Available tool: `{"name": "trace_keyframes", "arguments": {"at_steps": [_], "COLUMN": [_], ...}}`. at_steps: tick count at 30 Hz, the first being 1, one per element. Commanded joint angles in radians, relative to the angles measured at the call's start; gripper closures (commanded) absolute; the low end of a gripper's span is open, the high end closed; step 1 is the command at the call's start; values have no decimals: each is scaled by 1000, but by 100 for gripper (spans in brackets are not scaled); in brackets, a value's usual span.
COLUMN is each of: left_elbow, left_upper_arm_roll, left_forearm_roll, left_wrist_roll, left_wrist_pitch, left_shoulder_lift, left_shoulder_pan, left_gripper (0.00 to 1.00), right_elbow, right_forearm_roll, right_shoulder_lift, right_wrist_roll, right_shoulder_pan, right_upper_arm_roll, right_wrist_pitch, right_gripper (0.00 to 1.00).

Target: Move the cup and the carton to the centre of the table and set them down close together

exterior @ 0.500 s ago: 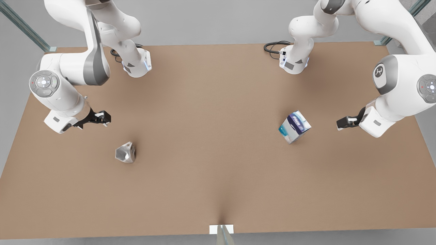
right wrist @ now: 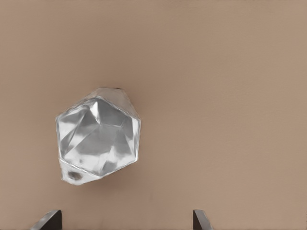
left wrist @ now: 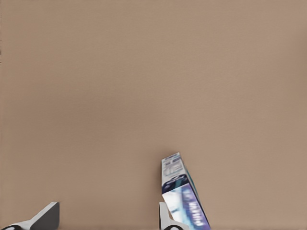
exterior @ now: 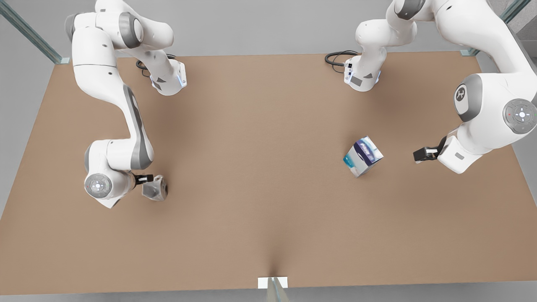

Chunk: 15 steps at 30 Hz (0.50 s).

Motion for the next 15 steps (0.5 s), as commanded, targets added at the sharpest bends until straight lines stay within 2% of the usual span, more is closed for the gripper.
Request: {"name": "trace_keyframes", "arguments": {"at_steps": [1, 15], "left_elbow": [3, 2], "left_upper_arm_roll": [0, 0], "left_forearm_roll": [5, 31], "left_wrist_roll": [-1, -1], "left_wrist_pitch": [0, 24], "left_shoulder_lift": [0, 8], "left_shoulder_pan": [-2, -34], "left_gripper": [0, 0], "right_elbow": [2, 13], "right_forearm_roll": [0, 40], "right_shoulder_lift": [6, 81], "right_wrist_roll": [0, -3], "right_shoulder_pan": [-4, -21], "right_upper_arm_roll": [0, 5], "right_wrist_pitch": [0, 65], "right_gripper": [0, 0]}}
